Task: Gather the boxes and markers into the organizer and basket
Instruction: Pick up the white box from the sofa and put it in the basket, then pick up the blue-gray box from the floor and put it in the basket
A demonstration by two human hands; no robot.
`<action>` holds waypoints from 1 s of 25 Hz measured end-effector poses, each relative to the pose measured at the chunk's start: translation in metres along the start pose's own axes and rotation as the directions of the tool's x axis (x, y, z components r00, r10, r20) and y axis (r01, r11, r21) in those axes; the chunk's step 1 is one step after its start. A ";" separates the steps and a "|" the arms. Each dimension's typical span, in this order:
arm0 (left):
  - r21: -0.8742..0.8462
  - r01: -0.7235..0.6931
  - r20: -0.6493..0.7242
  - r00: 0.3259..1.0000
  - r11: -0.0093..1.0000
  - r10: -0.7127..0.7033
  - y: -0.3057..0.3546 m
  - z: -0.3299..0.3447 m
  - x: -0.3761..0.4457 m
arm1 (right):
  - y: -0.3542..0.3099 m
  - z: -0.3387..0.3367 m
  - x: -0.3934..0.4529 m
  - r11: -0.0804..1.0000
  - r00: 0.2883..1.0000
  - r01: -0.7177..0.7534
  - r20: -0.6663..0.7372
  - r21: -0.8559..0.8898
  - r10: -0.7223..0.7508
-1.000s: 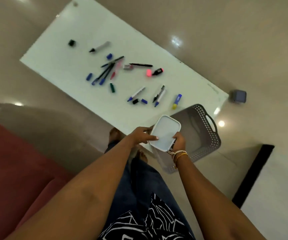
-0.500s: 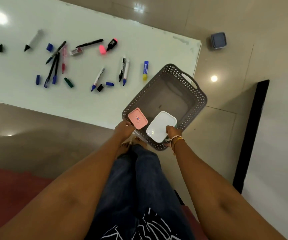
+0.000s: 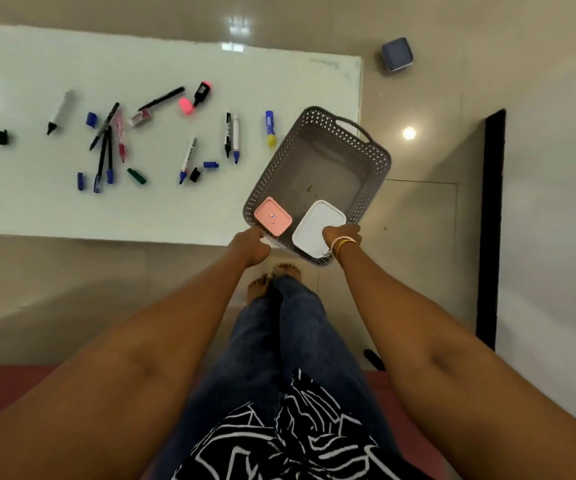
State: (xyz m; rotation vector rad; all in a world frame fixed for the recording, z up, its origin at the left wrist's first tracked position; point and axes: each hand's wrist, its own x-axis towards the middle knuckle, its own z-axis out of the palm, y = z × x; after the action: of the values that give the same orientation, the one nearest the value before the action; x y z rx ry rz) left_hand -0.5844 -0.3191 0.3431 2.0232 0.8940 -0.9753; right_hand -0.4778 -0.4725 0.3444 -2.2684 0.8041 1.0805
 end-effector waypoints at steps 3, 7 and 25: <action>0.056 -0.064 0.010 0.998 0.996 0.063 0.015 -0.006 -0.016 | 0.013 -0.019 -0.014 0.996 0.995 0.084 0.065 -0.037 -0.082; 0.111 -0.111 0.000 0.994 0.988 0.112 0.061 -0.001 -0.025 | 0.033 -0.047 -0.011 0.958 0.971 0.218 0.140 -0.188 -0.194; 0.029 -0.086 -0.009 0.996 0.996 0.086 0.392 0.083 0.043 | -0.017 -0.331 0.214 0.819 0.907 0.415 0.242 -0.396 -0.343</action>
State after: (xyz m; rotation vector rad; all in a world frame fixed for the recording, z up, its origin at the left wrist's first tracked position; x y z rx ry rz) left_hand -0.2756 -0.5745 0.3836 2.0750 0.7956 -0.9365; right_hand -0.1870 -0.7384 0.3599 -2.5094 0.0146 1.3216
